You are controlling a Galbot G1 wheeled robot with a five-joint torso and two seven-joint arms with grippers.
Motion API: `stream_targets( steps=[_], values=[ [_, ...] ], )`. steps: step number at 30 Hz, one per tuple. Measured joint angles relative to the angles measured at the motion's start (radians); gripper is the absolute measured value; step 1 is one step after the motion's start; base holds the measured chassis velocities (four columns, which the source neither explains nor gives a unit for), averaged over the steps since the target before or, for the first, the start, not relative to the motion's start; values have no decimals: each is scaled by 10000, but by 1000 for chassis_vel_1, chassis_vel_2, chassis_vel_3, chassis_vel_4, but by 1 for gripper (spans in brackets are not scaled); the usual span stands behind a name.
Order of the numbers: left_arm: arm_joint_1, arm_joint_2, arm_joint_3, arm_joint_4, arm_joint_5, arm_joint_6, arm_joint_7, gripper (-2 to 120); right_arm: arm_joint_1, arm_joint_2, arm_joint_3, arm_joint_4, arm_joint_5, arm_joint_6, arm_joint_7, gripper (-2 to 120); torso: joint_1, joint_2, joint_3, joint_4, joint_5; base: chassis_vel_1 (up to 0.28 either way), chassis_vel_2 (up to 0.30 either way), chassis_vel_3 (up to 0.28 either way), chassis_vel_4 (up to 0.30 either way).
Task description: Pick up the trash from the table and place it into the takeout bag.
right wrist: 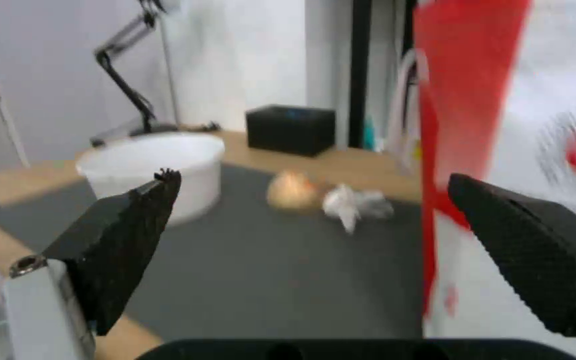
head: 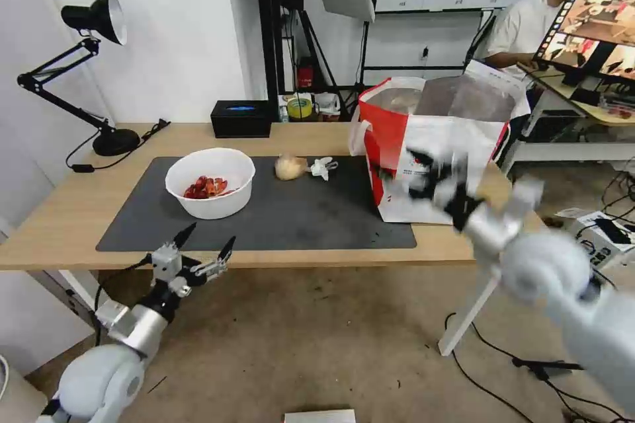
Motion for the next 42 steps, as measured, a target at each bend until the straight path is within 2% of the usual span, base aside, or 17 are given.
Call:
stream_targets(
  steps=[1,3,7,13,19,22,23,25,26,28,29,32,33,36,37,40,42],
  values=[
    [0,0,0,0,0,0,0,100,0,0,0,0,0,0,0,100,0,0,0,0,0,0,0,0,0],
    [140,-213,-22,174,255,-139,68,100,-1598,469,501,65,-1449,859,-12,100,-1,1,-1,-1,-6,0,0,0,0],
    [221,-467,36,418,507,-255,98,100,-3236,1104,910,-76,-2530,1706,-20,100,0,1,0,-1,-5,0,0,0,0],
    [208,-472,58,477,523,-256,98,100,-3569,1111,923,-21,-2489,1738,55,100,1,1,0,2,-8,0,0,0,0],
    [193,-594,44,472,510,-247,97,100,-2800,1094,-64,-247,-2254,1343,344,100,0,1,1,0,-6,0,0,0,0],
    [160,-579,-1,377,480,-234,93,100,-1021,1093,-1385,-792,-1950,781,873,100,1,0,2,0,-4,0,0,0,0],
    [160,-579,-1,377,480,-234,93,100,-1021,1093,-1385,-792,-1950,781,873,100,1,0,2,0,-4,0,0,0,0],
    [113,-519,-41,271,446,-192,34,100,662,1078,-2579,-1361,-1644,498,1200,100,2,-1,3,2,-4,0,0,0,0],
    [113,-519,-41,271,446,-192,34,100,662,1078,-2579,-1361,-1644,498,1200,100,2,-1,3,2,-4,0,0,0,0],
    [49,-474,-101,182,401,-71,-76,100,2845,1210,-4260,-2226,-1273,281,1558,100,4,-2,4,6,-4,0,0,0,0],
    [49,-474,-101,182,401,-71,-76,100,2845,1210,-4260,-2226,-1273,281,1558,100,4,-2,4,6,-4,0,0,0,0],
    [50,-488,-200,118,387,-19,-160,100,5505,1807,-6048,-3522,-540,-127,1986,100,4,-2,4,2,-7,0,0,0,0],
    [50,-488,-200,118,387,-19,-160,100,5505,1807,-6048,-3522,-540,-127,1986,100,4,-2,4,2,-7,0,0,0,0],
    [144,-565,-327,110,385,-16,-192,100,7553,3020,-7298,-5146,268,-833,2795,100,5,-2,4,4,-11,0,0,0,0],
    [144,-565,-327,110,385,-16,-192,100,7553,3020,-7298,-5146,268,-833,2795,100,5,-2,4,4,-11,0,0,0,0],
    [182,-621,-385,101,386,-20,-192,100,8400,3864,-7656,-6103,714,-1561,3321,100,5,-2,5,5,-5,0,0,0,0],
    [227,-681,-433,90,386,-37,-194,100,9178,4751,-7789,-7292,1008,-2230,3959,100,5,-2,3,5,-10,0,0,0,0]
  ],
)
